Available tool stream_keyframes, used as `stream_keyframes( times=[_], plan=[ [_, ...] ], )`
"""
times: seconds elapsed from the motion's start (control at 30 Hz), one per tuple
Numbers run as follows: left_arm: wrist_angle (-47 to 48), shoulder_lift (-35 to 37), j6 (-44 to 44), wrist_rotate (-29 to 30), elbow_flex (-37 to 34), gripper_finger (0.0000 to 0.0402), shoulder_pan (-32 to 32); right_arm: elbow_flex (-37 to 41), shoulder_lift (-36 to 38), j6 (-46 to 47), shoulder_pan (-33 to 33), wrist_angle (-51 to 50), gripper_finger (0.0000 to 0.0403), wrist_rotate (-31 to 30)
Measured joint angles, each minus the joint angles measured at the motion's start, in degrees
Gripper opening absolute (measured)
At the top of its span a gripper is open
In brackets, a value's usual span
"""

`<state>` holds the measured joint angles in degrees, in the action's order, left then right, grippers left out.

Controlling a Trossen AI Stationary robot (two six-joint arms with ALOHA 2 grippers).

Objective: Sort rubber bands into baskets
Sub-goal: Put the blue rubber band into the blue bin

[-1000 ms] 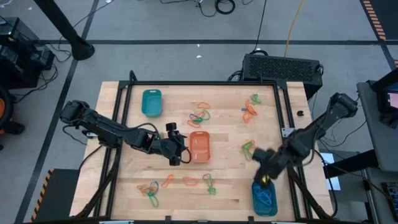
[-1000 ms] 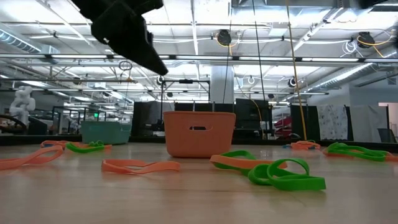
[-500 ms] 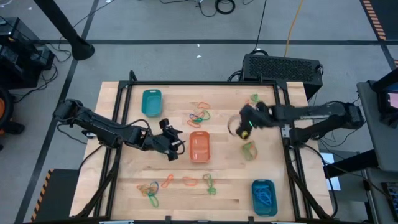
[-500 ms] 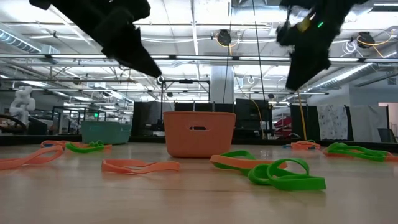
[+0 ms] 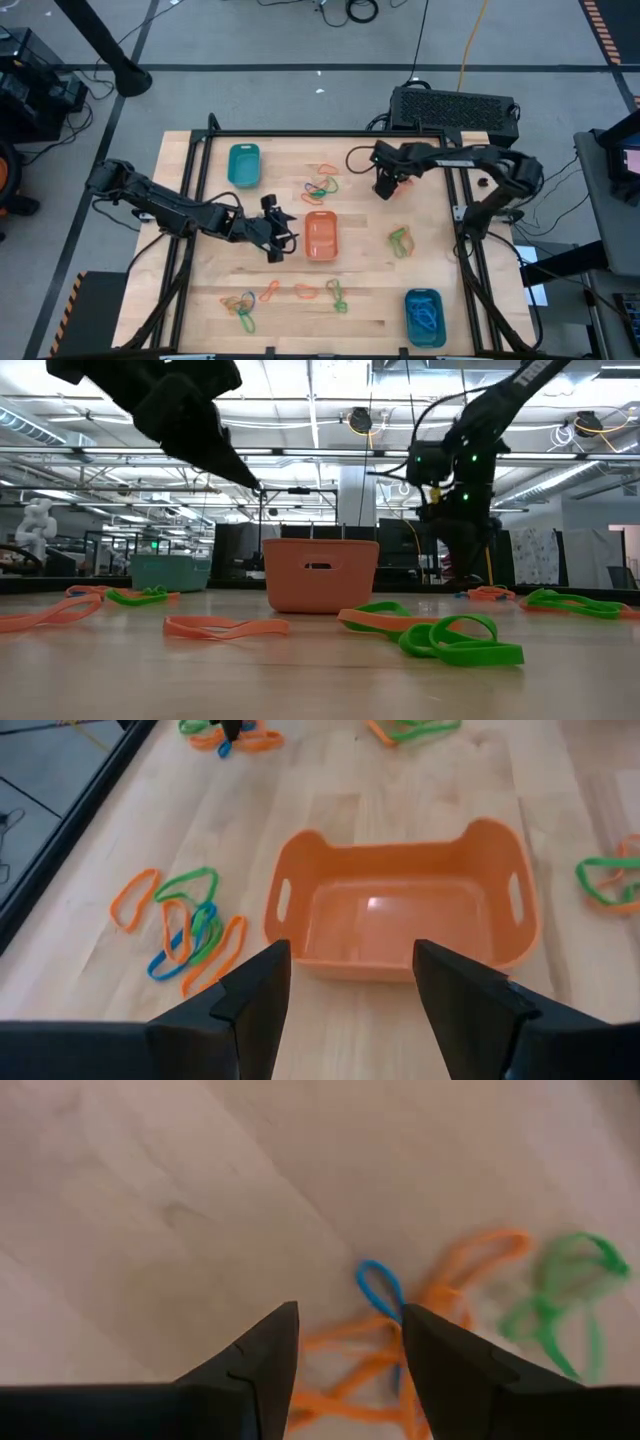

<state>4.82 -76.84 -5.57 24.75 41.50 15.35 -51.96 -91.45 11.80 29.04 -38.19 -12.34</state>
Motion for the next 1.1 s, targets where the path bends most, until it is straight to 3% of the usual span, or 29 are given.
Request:
stream_keyframes(
  times=[0.3,0.67,0.8,1.0,1.1],
  plan=[
    [-0.5,0.0,0.05,-0.11,-0.69,0.0219,-1.39,0.0,-5.39,-2.2,2.04,3.15,0.0171,0.39],
    [-1.57,0.0,-0.08,-0.63,-0.69,0.0219,-1.68,-0.15,-6.18,-2.17,7.61,4.53,0.0164,2.47],
    [-1.81,0.0,-0.09,-0.63,-0.69,0.0219,-1.68,-0.28,-7.82,-2.0,8.9,4.36,0.0129,5.29],
    [-1.81,0.0,-0.1,-0.61,-0.69,0.0219,-1.68,-0.35,-8.78,-4.64,8.87,4.05,0.0019,5.79],
    [-1.81,0.0,-0.15,-0.61,-0.69,0.0219,-1.68,-0.12,-7.02,-6.57,8.22,3.97,0.0008,4.95]
  ],
)
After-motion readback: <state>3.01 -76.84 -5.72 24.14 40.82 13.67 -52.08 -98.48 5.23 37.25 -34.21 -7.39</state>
